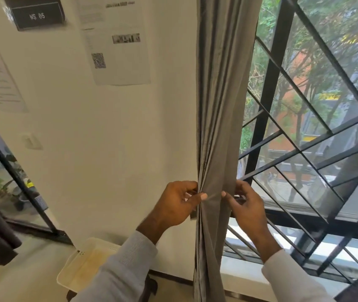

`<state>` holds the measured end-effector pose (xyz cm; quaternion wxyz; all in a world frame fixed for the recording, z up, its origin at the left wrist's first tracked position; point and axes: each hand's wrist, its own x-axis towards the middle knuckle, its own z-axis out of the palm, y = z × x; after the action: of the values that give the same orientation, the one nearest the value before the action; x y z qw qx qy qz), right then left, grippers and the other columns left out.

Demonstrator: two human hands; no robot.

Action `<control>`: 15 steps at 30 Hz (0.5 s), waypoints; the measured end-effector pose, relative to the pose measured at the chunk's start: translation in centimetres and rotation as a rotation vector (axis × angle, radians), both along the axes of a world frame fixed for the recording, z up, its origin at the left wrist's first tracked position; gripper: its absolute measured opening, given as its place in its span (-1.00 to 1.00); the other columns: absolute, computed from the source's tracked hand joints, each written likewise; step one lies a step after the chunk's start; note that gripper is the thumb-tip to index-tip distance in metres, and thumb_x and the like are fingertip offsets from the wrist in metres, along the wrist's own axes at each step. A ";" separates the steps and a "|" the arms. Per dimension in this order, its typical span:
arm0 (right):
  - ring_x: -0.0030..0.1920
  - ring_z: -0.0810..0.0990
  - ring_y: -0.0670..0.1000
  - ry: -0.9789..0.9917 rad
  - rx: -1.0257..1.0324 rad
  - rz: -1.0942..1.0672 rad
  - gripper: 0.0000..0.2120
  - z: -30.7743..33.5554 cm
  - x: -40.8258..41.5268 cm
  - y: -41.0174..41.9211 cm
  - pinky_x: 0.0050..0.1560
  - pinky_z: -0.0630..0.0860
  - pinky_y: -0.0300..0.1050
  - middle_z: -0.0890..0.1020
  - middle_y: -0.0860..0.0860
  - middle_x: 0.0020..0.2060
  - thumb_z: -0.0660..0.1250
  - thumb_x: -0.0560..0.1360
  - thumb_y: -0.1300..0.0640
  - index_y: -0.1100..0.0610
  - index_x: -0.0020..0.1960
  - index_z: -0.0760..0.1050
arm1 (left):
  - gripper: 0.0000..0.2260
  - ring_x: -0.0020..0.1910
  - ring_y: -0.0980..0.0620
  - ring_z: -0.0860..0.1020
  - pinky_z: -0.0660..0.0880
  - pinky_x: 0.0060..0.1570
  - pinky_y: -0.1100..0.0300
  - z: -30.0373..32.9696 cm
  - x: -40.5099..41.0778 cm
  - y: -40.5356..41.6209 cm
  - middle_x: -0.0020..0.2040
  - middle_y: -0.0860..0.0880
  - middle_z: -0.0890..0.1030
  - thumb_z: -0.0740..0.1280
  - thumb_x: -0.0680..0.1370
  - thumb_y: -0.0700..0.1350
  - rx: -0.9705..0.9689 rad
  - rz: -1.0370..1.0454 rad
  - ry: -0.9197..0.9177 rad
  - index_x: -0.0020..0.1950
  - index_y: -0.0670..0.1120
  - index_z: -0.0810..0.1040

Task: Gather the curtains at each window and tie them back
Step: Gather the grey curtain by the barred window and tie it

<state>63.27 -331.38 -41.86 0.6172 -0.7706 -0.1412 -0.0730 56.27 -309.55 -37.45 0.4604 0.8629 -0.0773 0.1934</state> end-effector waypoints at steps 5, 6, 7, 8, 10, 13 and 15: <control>-0.01 0.70 -0.07 -0.167 0.030 -0.201 -0.78 -1.1 -1.6 0.7 0.03 0.73 0.01 0.69 -0.12 -0.02 0.52 0.56 0.11 -0.09 0.16 0.60 | -0.69 -0.39 -0.04 0.56 0.65 -0.29 0.08 -0.3 -0.4 0.1 -0.36 -0.08 0.53 0.48 0.65 -0.03 -0.060 0.063 -0.009 -0.24 -0.08 0.53; 0.00 0.68 -0.08 -0.191 0.028 -0.230 -0.74 -1.3 -1.8 0.8 0.03 0.72 -0.02 0.67 -0.11 0.00 0.53 0.55 0.13 -0.10 0.17 0.58 | -0.68 -0.41 -0.03 0.52 0.61 -0.33 0.09 -0.2 -0.4 0.1 -0.38 -0.05 0.50 0.47 0.65 -0.04 -0.057 0.061 -0.014 -0.25 -0.06 0.51; 0.01 0.67 -0.08 -0.215 0.011 -0.239 -0.71 -1.5 -1.9 0.9 0.03 0.70 -0.05 0.65 -0.10 0.01 0.54 0.54 0.14 -0.10 0.17 0.55 | -0.66 -0.42 0.05 0.46 0.53 -0.33 0.19 -0.2 -0.4 0.2 -0.39 0.01 0.46 0.47 0.66 -0.06 -0.035 0.055 -0.018 -0.27 -0.04 0.47; 0.03 0.66 -0.08 -0.228 -0.011 -0.220 -0.69 -1.5 -1.8 1.1 0.03 0.69 -0.08 0.63 -0.10 0.03 0.55 0.54 0.14 -0.10 0.18 0.54 | -0.65 -0.41 0.11 0.42 0.46 -0.31 0.29 -0.1 -0.4 0.3 -0.39 0.05 0.43 0.46 0.66 -0.08 -0.016 0.037 -0.023 -0.28 -0.04 0.45; 0.09 0.65 -0.09 -0.173 -0.029 -0.130 -0.65 -1.0 -1.4 1.3 0.06 0.66 -0.10 0.63 -0.12 0.09 0.55 0.54 0.06 -0.10 0.25 0.52 | -0.66 -0.37 0.14 0.41 0.43 -0.26 0.35 -0.2 -0.3 0.6 -0.37 0.05 0.42 0.46 0.66 -0.07 -0.002 -0.008 -0.007 -0.25 -0.14 0.46; 0.16 0.66 -0.05 0.017 0.044 -0.002 -0.59 -0.2 -0.4 1.2 0.11 0.67 -0.03 0.66 -0.13 0.16 0.52 0.51 -0.08 -0.12 0.31 0.51 | -0.64 -0.35 0.10 0.40 0.42 -0.27 0.25 -0.2 0.0 0.9 -0.36 0.04 0.42 0.45 0.63 0.00 0.007 -0.019 0.011 -0.23 -0.18 0.47; 0.12 0.70 -0.01 0.050 0.050 0.028 -0.73 -0.2 0.2 1.1 0.12 0.71 0.09 0.70 -0.13 0.10 0.51 0.52 -0.07 -0.12 0.19 0.57 | -0.63 -0.37 0.13 0.37 0.40 -0.30 0.27 -0.1 0.0 0.9 -0.37 0.07 0.40 0.46 0.64 -0.01 0.017 0.010 0.007 -0.24 -0.17 0.46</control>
<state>63.43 -330.32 -42.04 0.6407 -0.7543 -0.1348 -0.0485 56.29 -308.67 -37.59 0.4521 0.8679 -0.0730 0.1922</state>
